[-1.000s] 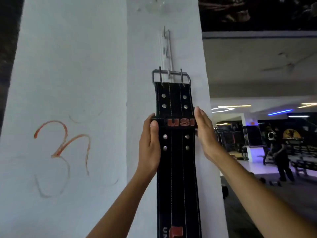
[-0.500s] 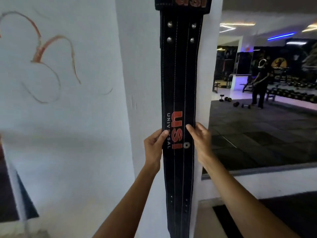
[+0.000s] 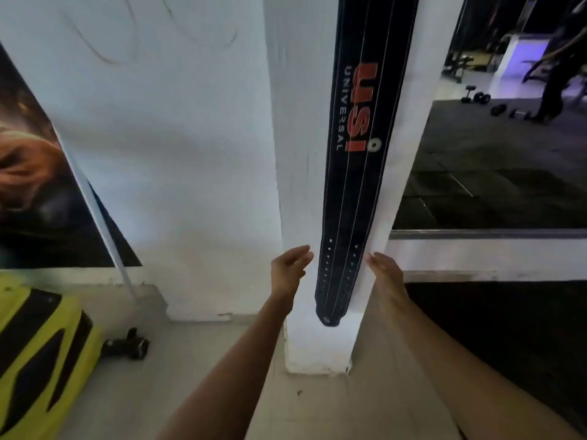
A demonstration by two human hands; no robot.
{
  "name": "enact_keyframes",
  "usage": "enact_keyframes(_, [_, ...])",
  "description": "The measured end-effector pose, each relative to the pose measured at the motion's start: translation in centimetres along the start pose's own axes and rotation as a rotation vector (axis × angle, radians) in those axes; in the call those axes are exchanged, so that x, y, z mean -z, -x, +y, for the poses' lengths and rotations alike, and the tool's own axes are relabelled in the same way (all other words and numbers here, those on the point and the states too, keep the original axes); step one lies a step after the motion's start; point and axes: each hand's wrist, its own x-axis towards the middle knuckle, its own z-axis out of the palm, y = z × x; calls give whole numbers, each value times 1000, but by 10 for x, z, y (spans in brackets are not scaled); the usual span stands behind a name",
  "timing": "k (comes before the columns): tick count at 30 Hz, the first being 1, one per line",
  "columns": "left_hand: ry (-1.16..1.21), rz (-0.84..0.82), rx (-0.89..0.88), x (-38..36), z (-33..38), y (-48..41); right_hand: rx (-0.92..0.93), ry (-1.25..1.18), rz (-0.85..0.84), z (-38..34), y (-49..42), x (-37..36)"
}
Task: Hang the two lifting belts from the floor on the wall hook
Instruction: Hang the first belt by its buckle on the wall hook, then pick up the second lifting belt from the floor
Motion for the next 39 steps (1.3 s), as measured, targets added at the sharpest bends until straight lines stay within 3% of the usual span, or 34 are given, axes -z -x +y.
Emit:
enact_keyframes(5, [-63, 24, 397, 82, -129, 56, -498, 132, -310, 134, 60, -48])
enact_keyframes(11, [-61, 151, 750, 188, -258, 105, -645, 263, -486, 237, 97, -152])
enact_keyframes(16, [-64, 276, 942, 267, -388, 100, -781, 367, -515, 377, 81, -229])
enact_keyframes(21, [-25, 360, 1027, 317, -594, 60, -791, 468, -633, 579, 34, -308])
enact_keyframes(25, [40, 431, 1090, 328, -753, 33, -641, 615, -701, 745, -2, -357])
enact_keyframes(28, [83, 542, 1024, 329, -831, 13, -542, 662, -766, 822, -21, -383])
enact_keyframes(33, [331, 701, 892, 330, -846, -1, -552, 635, -799, 842, -27, -390])
enact_keyframes(36, [389, 700, 913, 320, -785, 16, -515, 580, -694, 775, -5, -369])
enact_keyframes(39, [419, 601, 947, 291, -672, 37, -511, 553, -715, 658, 21, -335])
